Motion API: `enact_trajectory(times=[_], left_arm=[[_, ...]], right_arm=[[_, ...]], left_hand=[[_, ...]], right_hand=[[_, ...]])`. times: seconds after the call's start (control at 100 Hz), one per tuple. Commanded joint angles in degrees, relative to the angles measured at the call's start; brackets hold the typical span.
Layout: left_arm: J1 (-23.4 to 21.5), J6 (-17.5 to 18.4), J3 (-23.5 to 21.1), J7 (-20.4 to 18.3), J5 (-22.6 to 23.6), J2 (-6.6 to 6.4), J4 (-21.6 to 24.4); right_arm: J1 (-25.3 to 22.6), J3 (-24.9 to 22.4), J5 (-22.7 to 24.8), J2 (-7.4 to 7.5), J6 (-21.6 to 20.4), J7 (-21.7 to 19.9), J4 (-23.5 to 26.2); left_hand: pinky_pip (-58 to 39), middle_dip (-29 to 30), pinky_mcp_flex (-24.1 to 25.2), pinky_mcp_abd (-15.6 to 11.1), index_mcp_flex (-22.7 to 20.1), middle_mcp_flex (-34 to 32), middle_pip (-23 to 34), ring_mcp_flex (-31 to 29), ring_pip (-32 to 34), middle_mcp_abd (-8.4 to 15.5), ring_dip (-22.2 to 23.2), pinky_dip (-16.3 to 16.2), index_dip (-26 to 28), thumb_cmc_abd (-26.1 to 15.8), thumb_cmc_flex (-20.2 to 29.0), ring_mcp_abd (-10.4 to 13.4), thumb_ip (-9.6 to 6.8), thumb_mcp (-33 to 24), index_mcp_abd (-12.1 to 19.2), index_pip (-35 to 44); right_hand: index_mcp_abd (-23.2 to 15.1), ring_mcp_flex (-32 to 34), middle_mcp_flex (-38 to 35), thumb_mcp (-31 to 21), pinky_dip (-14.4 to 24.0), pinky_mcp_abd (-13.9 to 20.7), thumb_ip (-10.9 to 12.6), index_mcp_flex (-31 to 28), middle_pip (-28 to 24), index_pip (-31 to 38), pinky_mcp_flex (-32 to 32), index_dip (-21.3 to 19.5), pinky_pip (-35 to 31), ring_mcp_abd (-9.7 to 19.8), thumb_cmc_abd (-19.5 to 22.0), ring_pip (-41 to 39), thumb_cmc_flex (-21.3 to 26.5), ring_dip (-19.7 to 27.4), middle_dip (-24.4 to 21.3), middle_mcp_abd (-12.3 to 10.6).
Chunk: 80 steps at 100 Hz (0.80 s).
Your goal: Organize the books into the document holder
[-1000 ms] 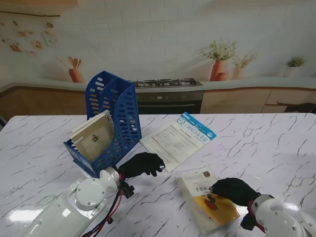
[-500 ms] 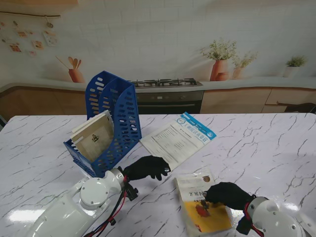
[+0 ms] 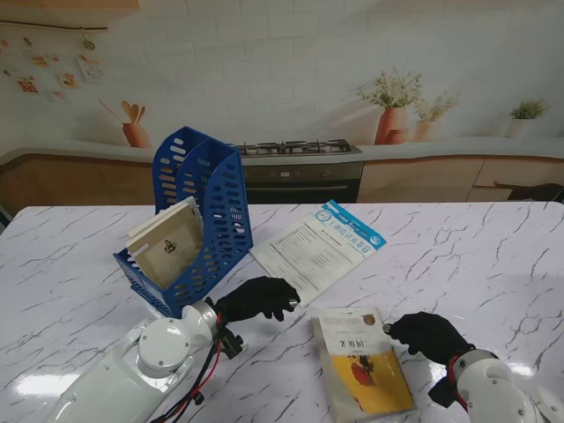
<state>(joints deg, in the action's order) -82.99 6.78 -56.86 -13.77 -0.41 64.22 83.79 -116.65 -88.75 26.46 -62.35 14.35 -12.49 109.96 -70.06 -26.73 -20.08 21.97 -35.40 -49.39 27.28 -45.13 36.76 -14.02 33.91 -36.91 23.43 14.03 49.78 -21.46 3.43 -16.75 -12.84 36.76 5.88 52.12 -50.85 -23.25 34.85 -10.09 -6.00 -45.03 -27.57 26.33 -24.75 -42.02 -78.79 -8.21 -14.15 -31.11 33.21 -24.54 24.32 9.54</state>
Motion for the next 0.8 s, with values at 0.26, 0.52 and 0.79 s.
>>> enact_trajectory(times=[0.26, 0.52, 0.79], left_arm=[[-2.0, -5.8, -0.6, -0.4, -1.7, 0.44, 2.4], [-1.0, -6.0, 0.9, -0.6, -4.2, 0.98, 0.4], [-1.6, -7.0, 0.2, -0.4, -4.0, 0.95, 1.0]], right_arm=[[4.9, 4.0, 1.2, 1.39, 7.5, -5.1, -1.8], [6.5, 7.3, -2.0, 1.73, 8.5, -6.6, -2.5], [6.9, 8.6, -4.9, 1.43, 7.4, -5.7, -2.1]], left_hand=[[-4.2, 4.4, -14.3, -0.4, -0.1, -2.1, 0.0, -6.4, 2.4, -5.5, -4.1, 5.0, -0.6, 2.1, -4.2, -2.5, -0.62, -3.4, -7.5, -3.0], [-4.5, 6.1, -12.4, 0.9, 0.7, -0.8, -0.1, -4.9, 2.9, -5.9, -5.4, 5.3, -1.3, 0.6, -3.1, -3.5, -1.07, -1.8, -7.6, -3.6], [-3.3, 5.0, -10.7, 1.0, 1.3, -0.5, 1.3, -3.9, 2.3, -3.9, -5.7, 5.4, -1.4, 0.8, -2.2, -2.3, -1.19, -1.2, -6.3, -3.6]], right_hand=[[6.7, 5.8, 0.1, 1.1, -3.4, -13.9, 0.4, 0.5, 1.8, -5.2, -10.3, 3.8, -4.1, -2.7, -3.9, 1.8, -3.8, 3.5, -6.1, 5.4], [7.0, 9.5, -3.0, -1.5, -6.3, -14.1, 0.3, -2.0, 0.3, -3.6, -14.0, 4.7, -4.3, -2.9, -4.6, 1.8, -4.2, 4.9, -7.7, 6.2], [6.1, 10.4, -3.7, -2.6, -7.9, -14.4, 0.2, -2.3, 0.1, -2.9, -15.0, 4.8, -3.6, -2.7, -3.9, 1.6, -4.4, 5.2, -7.8, 5.7]])
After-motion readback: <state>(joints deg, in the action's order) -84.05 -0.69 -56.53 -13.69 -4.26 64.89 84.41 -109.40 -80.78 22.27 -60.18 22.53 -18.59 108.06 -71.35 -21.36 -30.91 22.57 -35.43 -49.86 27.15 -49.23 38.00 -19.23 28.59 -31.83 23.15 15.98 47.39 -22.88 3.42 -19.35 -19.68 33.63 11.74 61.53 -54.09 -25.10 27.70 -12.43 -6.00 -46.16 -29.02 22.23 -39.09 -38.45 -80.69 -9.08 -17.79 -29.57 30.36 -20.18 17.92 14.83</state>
